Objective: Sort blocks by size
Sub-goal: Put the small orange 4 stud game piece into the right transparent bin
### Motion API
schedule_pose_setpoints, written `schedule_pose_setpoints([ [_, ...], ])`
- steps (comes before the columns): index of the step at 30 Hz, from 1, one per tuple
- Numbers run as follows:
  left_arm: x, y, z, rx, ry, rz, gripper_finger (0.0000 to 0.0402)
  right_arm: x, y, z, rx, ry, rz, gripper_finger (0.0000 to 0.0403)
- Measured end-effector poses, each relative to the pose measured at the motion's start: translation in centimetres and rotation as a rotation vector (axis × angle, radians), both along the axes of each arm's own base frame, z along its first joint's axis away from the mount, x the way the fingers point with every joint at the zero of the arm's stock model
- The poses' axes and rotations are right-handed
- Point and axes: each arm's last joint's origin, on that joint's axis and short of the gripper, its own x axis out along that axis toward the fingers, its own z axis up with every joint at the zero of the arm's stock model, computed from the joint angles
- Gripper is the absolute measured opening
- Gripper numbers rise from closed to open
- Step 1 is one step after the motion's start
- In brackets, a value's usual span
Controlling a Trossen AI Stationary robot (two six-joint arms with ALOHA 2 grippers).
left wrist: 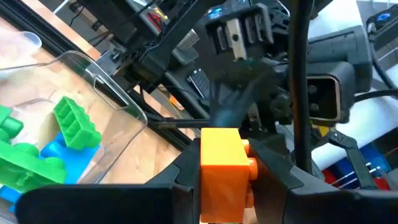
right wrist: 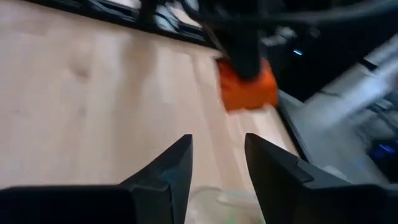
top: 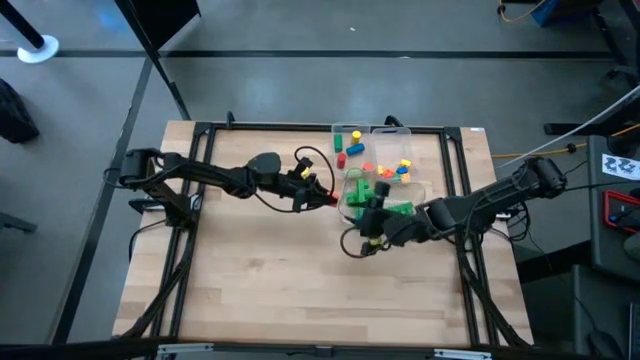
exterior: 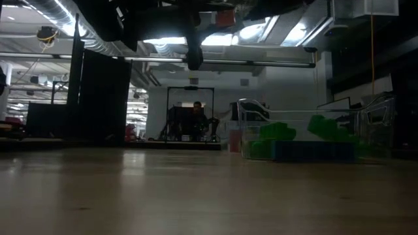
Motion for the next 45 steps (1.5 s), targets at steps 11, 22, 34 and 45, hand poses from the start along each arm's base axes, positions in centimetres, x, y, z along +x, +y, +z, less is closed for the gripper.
schedule_pose_setpoints([
  [11,0.1,-0.9,0.0,-0.005,0.002,-0.051,0.0083,0.7,-0.9,0.5,0.007,-0.038,0.026,0.0245],
  [22,0.1,-1.6,0.4,-0.024,-0.029,-0.075,0.0084,2.2,-0.2,0.2,-0.156,-0.05,0.158,0.0281],
  [34,0.1,-2.5,0.5,-0.018,-0.04,-0.102,0.0084,3.6,0.3,-0.3,-0.226,-0.109,0.169,0.0277],
  [45,0.1,-2.7,0.5,-0.017,-0.041,-0.108,0.0084,3.7,0.4,0.0,-0.207,-0.135,0.197,0.0236],
])
